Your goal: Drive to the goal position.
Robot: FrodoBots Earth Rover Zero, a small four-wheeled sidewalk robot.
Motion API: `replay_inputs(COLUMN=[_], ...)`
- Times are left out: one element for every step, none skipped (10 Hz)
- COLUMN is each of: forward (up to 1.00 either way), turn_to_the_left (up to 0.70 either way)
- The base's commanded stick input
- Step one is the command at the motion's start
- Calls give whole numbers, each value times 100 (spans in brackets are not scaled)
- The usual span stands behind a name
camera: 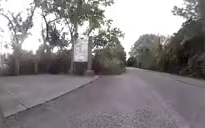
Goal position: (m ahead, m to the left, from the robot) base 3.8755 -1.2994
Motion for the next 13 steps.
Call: replay_inputs(forward=[70, 70, 70, 70, 70, 70, 70, 70, 70, 70, 70, 70, 70], turn_to_the_left=[31, 22, 14, 5, 0, 0, 0, 0, 0, 0, -31, -34, -34])
